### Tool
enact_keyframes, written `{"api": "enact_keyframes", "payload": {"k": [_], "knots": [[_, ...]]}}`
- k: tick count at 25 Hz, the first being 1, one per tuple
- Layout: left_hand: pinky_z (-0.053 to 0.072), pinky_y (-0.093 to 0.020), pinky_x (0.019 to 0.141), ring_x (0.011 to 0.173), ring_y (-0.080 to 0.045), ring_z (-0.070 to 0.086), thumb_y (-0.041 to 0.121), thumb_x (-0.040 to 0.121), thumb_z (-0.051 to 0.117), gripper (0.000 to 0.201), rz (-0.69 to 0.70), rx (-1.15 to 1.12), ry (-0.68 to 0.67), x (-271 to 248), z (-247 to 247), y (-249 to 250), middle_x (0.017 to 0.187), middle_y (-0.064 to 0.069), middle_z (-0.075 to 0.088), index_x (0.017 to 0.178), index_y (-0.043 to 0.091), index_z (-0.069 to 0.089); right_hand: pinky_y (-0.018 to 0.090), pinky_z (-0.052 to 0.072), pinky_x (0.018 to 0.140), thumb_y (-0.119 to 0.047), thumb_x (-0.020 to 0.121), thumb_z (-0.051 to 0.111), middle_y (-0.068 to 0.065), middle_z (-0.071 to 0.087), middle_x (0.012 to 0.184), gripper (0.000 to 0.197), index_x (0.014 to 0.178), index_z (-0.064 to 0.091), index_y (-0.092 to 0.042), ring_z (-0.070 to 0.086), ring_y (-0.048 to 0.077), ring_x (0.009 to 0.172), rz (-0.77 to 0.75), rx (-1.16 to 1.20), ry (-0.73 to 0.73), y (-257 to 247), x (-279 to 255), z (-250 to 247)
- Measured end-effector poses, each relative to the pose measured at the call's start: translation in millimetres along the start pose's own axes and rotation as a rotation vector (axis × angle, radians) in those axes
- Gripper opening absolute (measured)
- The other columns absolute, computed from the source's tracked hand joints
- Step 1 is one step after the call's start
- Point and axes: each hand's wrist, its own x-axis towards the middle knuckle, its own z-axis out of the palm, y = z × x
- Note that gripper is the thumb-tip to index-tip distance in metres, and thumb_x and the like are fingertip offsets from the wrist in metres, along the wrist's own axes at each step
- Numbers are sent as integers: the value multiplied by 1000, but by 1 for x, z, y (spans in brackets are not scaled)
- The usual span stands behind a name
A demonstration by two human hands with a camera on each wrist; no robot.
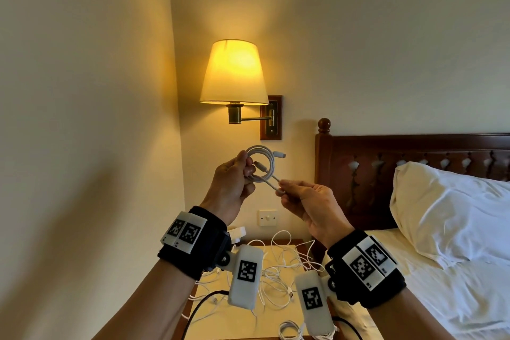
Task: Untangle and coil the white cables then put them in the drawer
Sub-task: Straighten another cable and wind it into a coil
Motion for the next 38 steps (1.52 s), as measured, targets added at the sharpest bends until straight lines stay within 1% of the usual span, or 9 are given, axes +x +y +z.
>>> {"api": "enact_keyframes", "payload": {"k": [5, 10, 12, 16, 21, 26, 30, 34, 38], "knots": [[25, -18, 39, 43, -6, 27, 28, 103, 41, 32, -51, 43, -38, -2, 3, -11, 57, 3, 37, 77, 13, 53, 28, 48, 76, -11, 93, 61, 1, 70, 77, 14, 86, 73, -11, 56, 15, 77, -161, -192, -71, -2, 1, 13], [27, -18, 40, 41, -5, 29, 20, 102, 42, 28, 5, 109, 2, 1, 3, -13, 57, 3, 42, 81, 12, 59, 34, 51, 83, -7, 101, 41, 9, 67, 91, 18, 107, 56, -15, 59, 23, 89, -286, -182, -117, -15, 3, 25], [28, -18, 40, 42, -6, 31, 20, 102, 42, 27, 21, 126, -1, 2, 3, -10, 59, 3, 43, 84, 12, 61, 34, 53, 84, -5, 97, 48, 9, 67, 94, 21, 110, 50, -21, 62, 22, 91, -429, -345, -154, -15, 4, 25], [28, -21, 43, 44, -6, 32, 20, 100, 46, 23, 50, 186, 15, -2, 9, -9, 57, 4, 45, 92, 9, 65, 25, 56, 78, -8, 89, 67, -12, 68, 93, 19, 102, 69, -22, 64, 6, 91, -744, -618, -151, -12, 5, 26], [29, -19, 41, 44, -7, 34, 22, 100, 48, 30, 170, 265, 46, -4, 13, -5, 57, 3, 46, 76, 12, 62, 27, 52, 79, -13, 84, 72, -3, 58, 112, 13, 93, 72, -23, 54, 13, 106, -983, -697, 31, -8, 17, 27], [34, -21, 49, 51, -10, 40, 26, 99, 49, 36, 312, 348, 137, -5, 9, -17, 58, 4, 48, 66, 15, 58, 12, 49, 75, -11, 87, 69, -20, 66, 84, 11, 93, 67, -20, 63, -4, 87, -927, -511, 66, -28, 13, 29], [38, -22, 52, 58, -8, 45, 34, 99, 48, 32, 318, 366, 32, -11, 4, -12, 65, 2, 53, 80, 14, 64, 37, 57, 81, -13, 91, 62, -8, 71, 94, 8, 99, 61, -11, 68, 10, 94, -769, -486, -17, -31, 23, 23], [44, -27, 71, 84, -16, 55, 22, 91, 62, 16, 250, 269, -113, -16, -2, -10, 90, -6, 69, 104, 18, 71, 35, 59, 68, -13, 95, 58, 2, 73, 96, 15, 105, 57, -3, 71, 16, 85, -668, -431, -64, -33, 24, 16], [55, -19, 62, 74, -14, 65, 10, 82, 71, 20, 207, -47, 163, -8, 0, -16, 84, -10, 72, 102, 4, 72, 29, 59, 65, -10, 89, 65, 6, 74, 92, 9, 97, 64, -7, 72, 17, 85, -640, -297, -23, -25, 15, 11]]}}
